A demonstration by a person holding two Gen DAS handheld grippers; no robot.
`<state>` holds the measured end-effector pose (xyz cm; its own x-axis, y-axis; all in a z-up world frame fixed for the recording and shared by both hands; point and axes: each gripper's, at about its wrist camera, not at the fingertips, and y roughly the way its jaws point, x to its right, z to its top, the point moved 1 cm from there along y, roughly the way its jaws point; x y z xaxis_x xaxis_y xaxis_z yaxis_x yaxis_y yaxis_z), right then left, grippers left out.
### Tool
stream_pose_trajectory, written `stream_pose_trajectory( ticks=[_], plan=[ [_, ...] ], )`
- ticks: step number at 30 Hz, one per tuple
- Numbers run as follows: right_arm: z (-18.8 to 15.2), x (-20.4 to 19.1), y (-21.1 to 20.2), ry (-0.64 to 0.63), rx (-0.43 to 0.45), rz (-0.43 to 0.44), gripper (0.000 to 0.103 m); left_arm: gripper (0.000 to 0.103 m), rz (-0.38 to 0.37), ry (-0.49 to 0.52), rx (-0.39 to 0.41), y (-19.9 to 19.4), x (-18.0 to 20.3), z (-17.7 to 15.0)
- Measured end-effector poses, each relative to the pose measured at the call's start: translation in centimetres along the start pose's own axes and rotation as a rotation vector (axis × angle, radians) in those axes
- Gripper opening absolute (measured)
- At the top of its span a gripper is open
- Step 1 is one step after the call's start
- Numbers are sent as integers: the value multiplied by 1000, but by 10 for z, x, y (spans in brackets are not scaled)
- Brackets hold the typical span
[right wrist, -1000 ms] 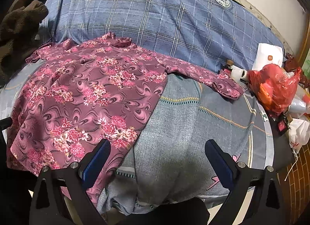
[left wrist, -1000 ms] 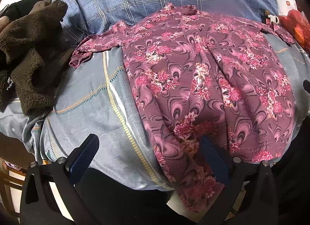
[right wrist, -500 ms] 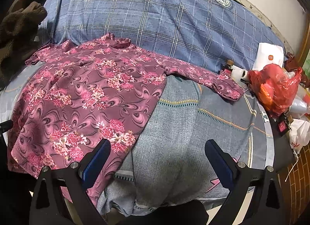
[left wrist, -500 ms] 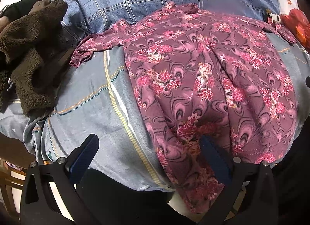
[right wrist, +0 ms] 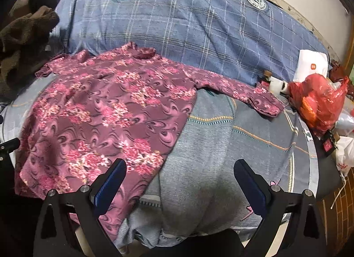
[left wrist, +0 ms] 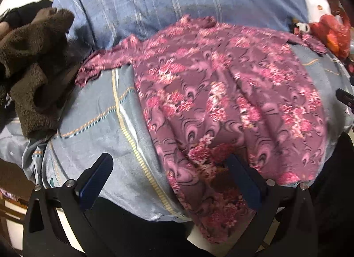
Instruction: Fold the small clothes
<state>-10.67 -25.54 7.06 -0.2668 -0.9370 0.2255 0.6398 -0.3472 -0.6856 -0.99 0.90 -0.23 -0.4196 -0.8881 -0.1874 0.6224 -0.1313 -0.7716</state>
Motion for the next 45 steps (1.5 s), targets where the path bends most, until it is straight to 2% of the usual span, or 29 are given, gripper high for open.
stream_pose_trajectory(
  ticks=[8,23,27,34,45],
  plan=[
    [-7,-11,-8,-46,-5,15,98,103,-57,9,22,-12,0,-7],
    [-5,-11,-13,-17,30,41,98,103,-102,-6,34,-19,8,-6],
    [-7,-9,-17,6,54,88,98,103,-117,-10,47,-22,11,-6],
    [-9,-4,-29,47,144,112,98,103,-126,-9,58,-24,19,-7],
    [-13,-3,-24,71,114,102,98,103,-132,-14,47,-22,20,-8]
  ],
)
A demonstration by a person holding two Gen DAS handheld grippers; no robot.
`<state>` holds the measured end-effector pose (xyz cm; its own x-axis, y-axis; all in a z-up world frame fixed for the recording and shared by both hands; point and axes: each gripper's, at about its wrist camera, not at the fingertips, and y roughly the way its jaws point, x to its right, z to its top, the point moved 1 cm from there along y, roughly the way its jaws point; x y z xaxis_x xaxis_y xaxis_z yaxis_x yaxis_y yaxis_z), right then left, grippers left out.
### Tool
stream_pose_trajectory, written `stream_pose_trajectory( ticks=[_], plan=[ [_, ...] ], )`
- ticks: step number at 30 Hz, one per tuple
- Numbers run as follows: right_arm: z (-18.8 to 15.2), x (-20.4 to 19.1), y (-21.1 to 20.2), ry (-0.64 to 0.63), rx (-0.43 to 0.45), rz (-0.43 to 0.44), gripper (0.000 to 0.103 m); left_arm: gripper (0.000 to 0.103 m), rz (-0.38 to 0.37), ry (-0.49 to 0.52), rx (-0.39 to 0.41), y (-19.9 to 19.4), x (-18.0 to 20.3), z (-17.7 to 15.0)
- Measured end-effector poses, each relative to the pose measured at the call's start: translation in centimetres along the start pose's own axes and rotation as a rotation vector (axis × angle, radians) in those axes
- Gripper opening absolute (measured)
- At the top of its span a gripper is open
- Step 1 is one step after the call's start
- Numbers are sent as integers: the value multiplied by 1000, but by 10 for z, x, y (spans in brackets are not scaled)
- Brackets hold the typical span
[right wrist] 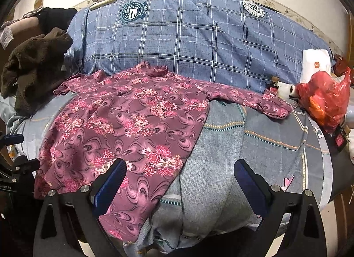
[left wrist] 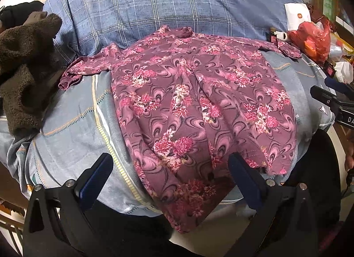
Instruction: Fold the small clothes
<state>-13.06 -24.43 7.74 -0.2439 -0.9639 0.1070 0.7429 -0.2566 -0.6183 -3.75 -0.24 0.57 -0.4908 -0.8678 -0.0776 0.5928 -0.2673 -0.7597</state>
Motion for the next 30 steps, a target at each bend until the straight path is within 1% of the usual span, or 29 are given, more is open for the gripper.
stream_pose_trajectory(
  ticks=[9,10,12,13,15,16,17,19,22,23,24,25,26,27,28,29,30],
  plan=[
    [0,-2,0,-8,-4,-3,98,103,-1,-12,-16,4,-2,-1],
    [0,-2,2,-7,-12,-10,98,103,7,-10,-19,6,-3,-1],
    [-1,1,9,7,-55,-27,96,103,25,-17,-36,10,-8,-1],
    [-3,6,15,33,-88,-23,94,103,27,-37,-53,13,-14,0],
    [-7,13,26,85,-151,19,87,103,34,-100,-98,22,-31,0],
    [-10,15,32,111,-182,49,86,103,43,-147,-128,28,-43,-1],
    [-14,16,36,130,-205,74,83,103,40,-201,-159,34,-56,-2],
    [-21,12,44,145,-248,133,81,103,32,-288,-215,45,-75,-6],
    [-32,-1,53,144,-300,213,78,103,8,-321,-275,58,-80,-12],
    [-37,-7,59,139,-326,224,70,103,-14,-324,-293,63,-78,-14],
    [-40,-11,62,134,-342,219,54,101,-51,-331,-318,67,-74,-16],
    [-43,-14,66,126,-357,211,51,95,-106,-344,-334,70,-68,-18],
    [-42,-16,62,107,-325,191,36,90,-134,-346,-337,70,-63,-20],
    [-41,-18,59,96,-305,202,5,71,-135,-330,-310,65,-57,-18],
    [-41,-18,58,93,-310,217,6,51,-157,-297,-292,61,-51,-15],
    [-40,-16,56,98,-309,224,5,4,-170,-273,-299,59,-47,-13],
    [-38,-13,53,103,-300,237,5,2,-197,-277,-318,58,-48,-11]
  ],
)
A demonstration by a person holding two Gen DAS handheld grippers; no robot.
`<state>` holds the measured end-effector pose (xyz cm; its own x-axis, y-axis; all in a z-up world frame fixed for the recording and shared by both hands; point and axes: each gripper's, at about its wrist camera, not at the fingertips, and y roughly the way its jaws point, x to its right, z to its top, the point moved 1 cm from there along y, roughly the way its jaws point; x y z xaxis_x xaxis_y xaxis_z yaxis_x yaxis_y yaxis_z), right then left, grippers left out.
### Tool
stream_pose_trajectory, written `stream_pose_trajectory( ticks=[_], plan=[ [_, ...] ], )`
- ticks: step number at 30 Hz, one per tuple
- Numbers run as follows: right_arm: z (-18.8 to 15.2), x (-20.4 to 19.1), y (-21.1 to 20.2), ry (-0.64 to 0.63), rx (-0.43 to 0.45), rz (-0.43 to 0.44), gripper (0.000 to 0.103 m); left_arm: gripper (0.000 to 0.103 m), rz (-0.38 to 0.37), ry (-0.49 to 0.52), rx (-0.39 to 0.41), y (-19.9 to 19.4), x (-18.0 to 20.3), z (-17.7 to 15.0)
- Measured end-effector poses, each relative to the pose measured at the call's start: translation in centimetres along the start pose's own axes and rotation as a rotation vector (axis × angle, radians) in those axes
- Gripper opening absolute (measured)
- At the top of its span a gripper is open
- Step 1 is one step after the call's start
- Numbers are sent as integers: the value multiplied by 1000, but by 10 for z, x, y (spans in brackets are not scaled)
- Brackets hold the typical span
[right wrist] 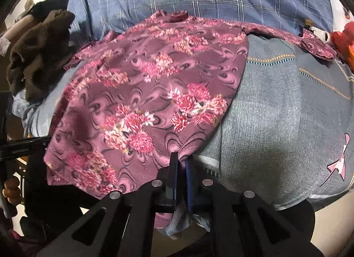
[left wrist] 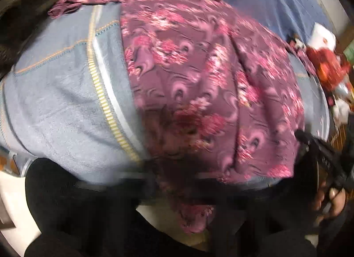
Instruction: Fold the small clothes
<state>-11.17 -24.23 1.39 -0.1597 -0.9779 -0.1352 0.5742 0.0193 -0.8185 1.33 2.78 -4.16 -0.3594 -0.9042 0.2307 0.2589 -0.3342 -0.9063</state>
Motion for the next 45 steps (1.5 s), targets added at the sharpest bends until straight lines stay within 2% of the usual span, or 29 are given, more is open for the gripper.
stream_pose_trajectory(
  ticks=[3,6,8,11,13,15,16,18,20,21,24,27,29,32,34,35,37,40,42,43,45],
  plan=[
    [5,16,-38,27,86,8,5,2,-65,-86,23,-21,-20,7],
    [5,46,-68,78,139,-30,4,2,-44,-121,42,-37,-46,5],
    [0,70,-72,109,120,-93,4,2,-10,-132,23,-38,-59,3],
    [-8,91,-61,161,25,-88,5,3,-43,-156,-18,-36,-68,-1],
    [-4,95,-62,184,27,-84,8,4,-44,-157,-16,-39,-68,2],
    [10,95,-71,216,90,-70,13,6,-43,-145,27,-48,-63,14],
    [22,93,-71,222,112,-35,15,8,-43,-134,45,-50,-58,23],
    [46,89,-63,216,139,-3,29,19,-47,-105,76,-51,-43,42],
    [66,84,-47,193,135,-26,34,28,-41,-74,94,-43,-26,67],
    [80,82,-34,184,125,-52,35,32,-30,-60,95,-40,-20,76],
    [101,83,-5,199,123,-55,35,34,-18,-34,76,-24,-4,96],
    [130,102,12,289,161,-15,35,34,-20,-18,27,-4,7,106],
    [147,113,24,336,160,-25,35,34,-10,-8,12,6,15,113],
    [166,118,53,336,89,-15,30,34,2,-15,-9,20,23,125],
    [170,113,67,291,59,-34,9,34,0,-19,-18,24,26,131],
    [173,106,72,233,56,-54,4,34,3,-17,-18,25,28,135],
    [176,102,69,194,77,-81,3,34,20,-9,1,24,29,144],
    [183,130,52,293,172,-92,3,46,64,-16,60,21,22,158],
    [181,149,63,350,122,-64,3,49,105,-37,84,28,15,165],
    [181,150,70,342,90,-67,4,49,116,-45,76,35,12,167],
    [179,146,69,306,91,-61,6,49,123,-49,54,48,10,167]
  ],
)
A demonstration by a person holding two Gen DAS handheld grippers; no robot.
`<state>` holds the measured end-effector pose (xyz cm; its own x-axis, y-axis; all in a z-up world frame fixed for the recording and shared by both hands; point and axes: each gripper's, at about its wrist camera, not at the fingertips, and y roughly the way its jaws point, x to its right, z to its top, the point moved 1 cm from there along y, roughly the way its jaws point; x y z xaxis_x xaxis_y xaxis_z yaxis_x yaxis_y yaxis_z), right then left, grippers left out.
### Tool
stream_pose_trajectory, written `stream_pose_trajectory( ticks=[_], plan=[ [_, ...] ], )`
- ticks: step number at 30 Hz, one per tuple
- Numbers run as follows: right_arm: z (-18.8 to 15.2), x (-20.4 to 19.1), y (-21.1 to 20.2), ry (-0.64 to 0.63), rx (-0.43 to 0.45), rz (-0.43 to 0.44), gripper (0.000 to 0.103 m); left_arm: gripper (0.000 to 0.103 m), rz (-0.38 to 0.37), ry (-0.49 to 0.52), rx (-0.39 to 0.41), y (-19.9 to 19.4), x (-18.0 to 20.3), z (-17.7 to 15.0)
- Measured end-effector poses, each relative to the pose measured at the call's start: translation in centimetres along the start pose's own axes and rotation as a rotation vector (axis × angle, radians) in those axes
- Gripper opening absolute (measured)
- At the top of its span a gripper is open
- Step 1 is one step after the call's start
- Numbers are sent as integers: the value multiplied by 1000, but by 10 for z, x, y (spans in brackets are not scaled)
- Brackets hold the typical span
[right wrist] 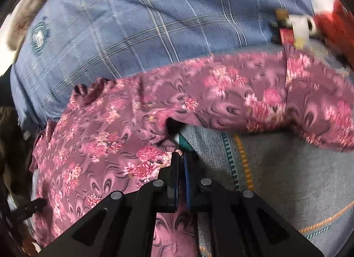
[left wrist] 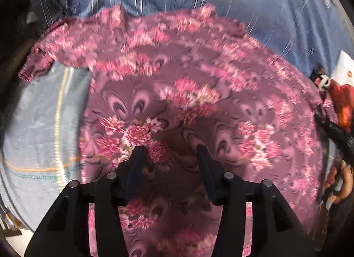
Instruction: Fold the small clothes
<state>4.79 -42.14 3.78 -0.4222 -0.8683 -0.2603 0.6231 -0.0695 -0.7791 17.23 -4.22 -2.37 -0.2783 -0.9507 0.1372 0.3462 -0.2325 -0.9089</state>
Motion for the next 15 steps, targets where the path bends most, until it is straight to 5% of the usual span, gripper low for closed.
stream_pose_trajectory(
  ticks=[4,7,10,13,15],
  plan=[
    [13,45,-47,171,117,52,10,65,44,82,48,1,14,-8],
    [23,108,-87,321,236,-61,36,71,40,96,80,0,16,-15],
    [26,129,-95,318,243,-121,38,74,33,90,98,0,18,-16],
    [31,117,-74,253,200,-105,63,79,42,90,100,1,22,-14],
    [32,102,-54,197,167,-128,68,81,47,87,94,1,23,-14]
  ],
)
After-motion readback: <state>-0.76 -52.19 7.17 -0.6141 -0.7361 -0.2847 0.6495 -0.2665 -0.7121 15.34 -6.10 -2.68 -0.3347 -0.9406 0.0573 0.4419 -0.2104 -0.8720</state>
